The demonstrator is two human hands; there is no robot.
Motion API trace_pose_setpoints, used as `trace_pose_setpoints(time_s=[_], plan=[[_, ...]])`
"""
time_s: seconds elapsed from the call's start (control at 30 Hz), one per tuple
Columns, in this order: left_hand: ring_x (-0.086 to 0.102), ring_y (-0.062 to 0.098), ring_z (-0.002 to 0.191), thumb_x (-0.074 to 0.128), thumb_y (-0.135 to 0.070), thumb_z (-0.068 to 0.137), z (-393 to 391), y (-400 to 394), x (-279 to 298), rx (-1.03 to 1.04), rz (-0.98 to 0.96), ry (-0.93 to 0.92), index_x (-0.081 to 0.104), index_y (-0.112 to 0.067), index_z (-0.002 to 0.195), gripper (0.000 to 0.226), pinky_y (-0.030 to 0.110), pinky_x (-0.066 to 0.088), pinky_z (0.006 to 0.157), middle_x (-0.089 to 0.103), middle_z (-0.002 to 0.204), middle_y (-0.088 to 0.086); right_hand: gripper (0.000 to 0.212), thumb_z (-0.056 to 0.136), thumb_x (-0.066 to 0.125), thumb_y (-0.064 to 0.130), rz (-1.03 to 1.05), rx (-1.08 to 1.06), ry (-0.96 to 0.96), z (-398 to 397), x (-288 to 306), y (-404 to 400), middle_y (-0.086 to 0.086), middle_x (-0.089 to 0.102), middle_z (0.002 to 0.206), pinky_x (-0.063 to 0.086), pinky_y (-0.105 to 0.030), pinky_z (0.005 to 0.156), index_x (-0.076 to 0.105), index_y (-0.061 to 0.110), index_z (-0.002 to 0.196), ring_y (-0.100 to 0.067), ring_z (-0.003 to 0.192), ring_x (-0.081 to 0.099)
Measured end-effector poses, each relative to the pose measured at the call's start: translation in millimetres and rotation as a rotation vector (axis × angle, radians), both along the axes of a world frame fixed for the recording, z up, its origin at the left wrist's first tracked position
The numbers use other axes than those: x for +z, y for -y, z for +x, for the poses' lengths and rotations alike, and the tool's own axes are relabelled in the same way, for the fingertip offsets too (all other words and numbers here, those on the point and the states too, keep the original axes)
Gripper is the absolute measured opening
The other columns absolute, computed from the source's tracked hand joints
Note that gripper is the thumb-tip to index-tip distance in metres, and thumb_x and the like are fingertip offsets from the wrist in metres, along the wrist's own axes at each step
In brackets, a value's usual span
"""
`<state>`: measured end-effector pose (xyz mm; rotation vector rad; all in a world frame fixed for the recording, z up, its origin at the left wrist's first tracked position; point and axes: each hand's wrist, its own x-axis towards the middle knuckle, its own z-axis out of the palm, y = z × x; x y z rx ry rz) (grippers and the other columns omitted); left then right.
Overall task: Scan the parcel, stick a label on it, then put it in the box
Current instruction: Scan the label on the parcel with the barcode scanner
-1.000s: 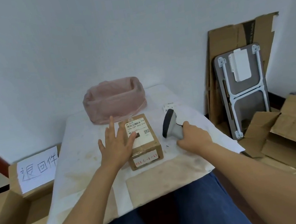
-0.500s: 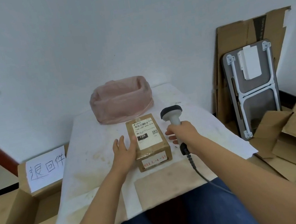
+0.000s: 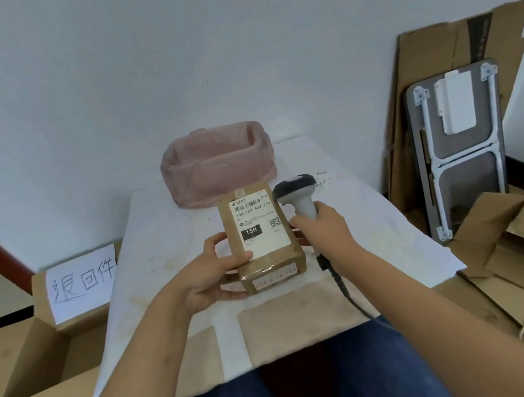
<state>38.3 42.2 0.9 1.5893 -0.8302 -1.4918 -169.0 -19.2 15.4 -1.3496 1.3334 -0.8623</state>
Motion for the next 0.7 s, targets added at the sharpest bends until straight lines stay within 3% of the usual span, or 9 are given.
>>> trace_pose_setpoints(time_s=[0.2,0.3,0.4,0.47,0.57,0.7], plan=[[0.069,0.027,0.110,0.081,-0.005,0.077,7,7,0,0.080,-0.130,-0.001,0.031,-0.041,0.142,0.090,0.060,0.054,0.091,0.074,0.116,0.009,0.013,0.081,0.063,0.025,-0.039,-0.030,0.146,2,4,0,-0.006,0.074,0.096,0.059,-0.044,0.088,0.060,0.020,0.092,-0.023,0.090,0.073],[0.067,0.025,0.111,0.080,-0.005,0.077,-1,14,1,0.152,-0.238,-0.018,0.030,-0.044,0.144,0.092,0.053,0.056,0.090,0.068,0.122,0.007,0.019,0.085,0.064,0.027,-0.114,-0.081,0.234,-1,19,6,-0.004,0.075,0.099,0.059,-0.037,0.087,0.061,0.018,0.102,-0.017,0.088,0.074],[0.064,0.025,0.114,0.079,-0.002,0.078,-9,24,2,0.179,-0.326,-0.025,0.031,-0.048,0.143,0.093,0.047,0.058,0.087,0.058,0.129,0.006,0.029,0.087,0.065,0.026,-0.073,0.045,0.322,-9,40,12,-0.003,0.073,0.101,0.060,-0.035,0.086,0.060,0.015,0.113,-0.017,0.087,0.073],[0.063,0.024,0.115,0.078,0.001,0.078,-14,31,0,0.175,-0.376,-0.015,0.030,-0.047,0.143,0.094,0.046,0.058,0.089,0.055,0.131,0.004,0.027,0.086,0.067,0.023,-0.025,0.146,0.251,-14,48,11,-0.008,0.073,0.092,0.059,-0.039,0.084,0.064,0.010,0.109,-0.016,0.076,0.070],[0.062,0.024,0.117,0.077,0.001,0.078,-20,41,-4,0.160,-0.407,0.002,0.027,-0.046,0.146,0.096,0.042,0.059,0.087,0.054,0.132,0.001,0.016,0.081,0.065,0.015,-0.029,0.160,0.150,-17,52,6,-0.006,0.070,0.075,0.055,-0.031,0.064,0.066,0.009,0.095,-0.011,0.057,0.064],[0.062,0.025,0.117,0.079,-0.002,0.078,-25,48,-12,0.125,-0.407,0.047,0.025,-0.049,0.146,0.098,0.047,0.057,0.091,0.055,0.131,-0.002,0.028,0.067,0.063,0.020,-0.039,0.102,0.164,-20,53,-1,-0.007,0.063,0.061,0.046,-0.029,0.059,0.068,0.003,0.088,-0.011,0.048,0.056]])
